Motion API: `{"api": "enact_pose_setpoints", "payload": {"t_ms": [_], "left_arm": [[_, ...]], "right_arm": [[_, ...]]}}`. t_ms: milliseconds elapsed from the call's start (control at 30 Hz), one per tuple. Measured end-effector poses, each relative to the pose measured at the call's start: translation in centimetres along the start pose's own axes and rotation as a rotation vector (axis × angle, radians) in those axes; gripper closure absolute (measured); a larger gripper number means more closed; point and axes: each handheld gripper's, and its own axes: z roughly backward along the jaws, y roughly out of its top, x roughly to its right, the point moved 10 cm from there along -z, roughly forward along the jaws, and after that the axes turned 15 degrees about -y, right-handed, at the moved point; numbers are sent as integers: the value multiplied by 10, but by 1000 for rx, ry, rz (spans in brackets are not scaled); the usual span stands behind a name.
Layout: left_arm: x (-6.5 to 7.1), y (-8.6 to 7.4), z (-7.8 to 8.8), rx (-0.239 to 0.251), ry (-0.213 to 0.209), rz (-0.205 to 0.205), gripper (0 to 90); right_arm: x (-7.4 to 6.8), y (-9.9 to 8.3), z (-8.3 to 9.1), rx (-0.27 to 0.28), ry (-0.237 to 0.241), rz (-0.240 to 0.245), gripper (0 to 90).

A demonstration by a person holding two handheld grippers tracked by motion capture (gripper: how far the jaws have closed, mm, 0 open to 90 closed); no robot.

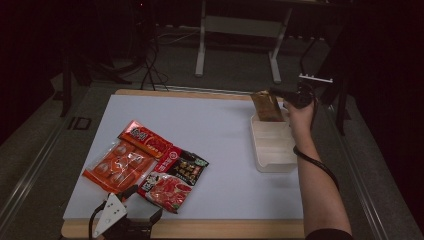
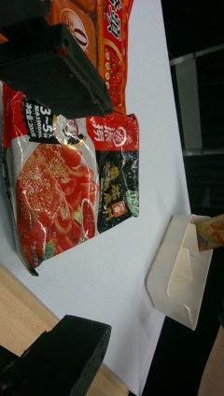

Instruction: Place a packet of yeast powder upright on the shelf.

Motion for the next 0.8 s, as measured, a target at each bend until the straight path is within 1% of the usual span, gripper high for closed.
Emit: {"api": "enact_pose_setpoints", "payload": {"t_ms": [33, 67, 100, 167, 200, 233, 300, 333, 367, 400, 433, 467, 500, 567, 633, 667, 700, 733, 767, 800], "left_arm": [[0, 0, 0, 0, 0, 0, 3], [0, 0, -1, -2, 0, 0, 2], [0, 0, -1, -3, 0, 0, 3], [0, 0, -2, -5, -3, -2, 3], [0, 0, -2, -5, -3, -2, 3], [0, 0, -2, -6, -4, -3, 3], [0, 0, -2, -7, -5, -4, 3], [0, 0, -2, -7, -5, -5, 3], [0, 0, -3, -7, -6, -4, 2], [1, 0, -3, -6, -7, -4, 3], [1, 0, -3, -5, -7, -4, 3], [1, 0, -3, -5, -7, -4, 3], [1, 1, -3, -5, -8, -5, 3], [1, 1, -3, -7, -9, -9, 3], [1, 1, -4, -6, -10, -8, 3], [1, 1, -4, -6, -10, -8, 3], [2, 1, -4, -8, -12, -14, 3], [2, 2, -4, -7, -13, -15, 3], [2, 2, -5, -7, -14, -14, 3], [3, 2, -5, -5, -14, -15, 3]], "right_arm": [[0, 0, 0, 0, 0, 0, 896], [7, 0, 3, 15, -16, -17, 895], [10, 0, 5, 20, -23, -19, 893], [17, 1, 7, 27, -41, -41, 889], [21, 1, 8, 31, -54, -43, 889], [21, 1, 8, 31, -54, -43, 889], [25, 0, 10, 27, -71, -50, 883], [27, -2, 10, 18, -91, -43, 876], [28, -2, 11, 18, -105, -33, 847], [29, 0, 12, 23, -116, -26, 795], [28, 0, 12, 23, -124, -17, 779], [28, 1, 13, 21, -135, -5, 758], [26, 2, 15, 23, -148, 20, 732], [23, 6, 19, 27, -163, 53, 711], [21, 7, 21, 18, -178, 73, 689], [21, 7, 21, 18, -178, 73, 689], [21, 9, 23, 23, -192, 86, 679], [19, 10, 27, 25, -191, 91, 672], [18, 11, 29, 37, -196, 92, 667], [18, 12, 31, 40, -190, 86, 664]]}}
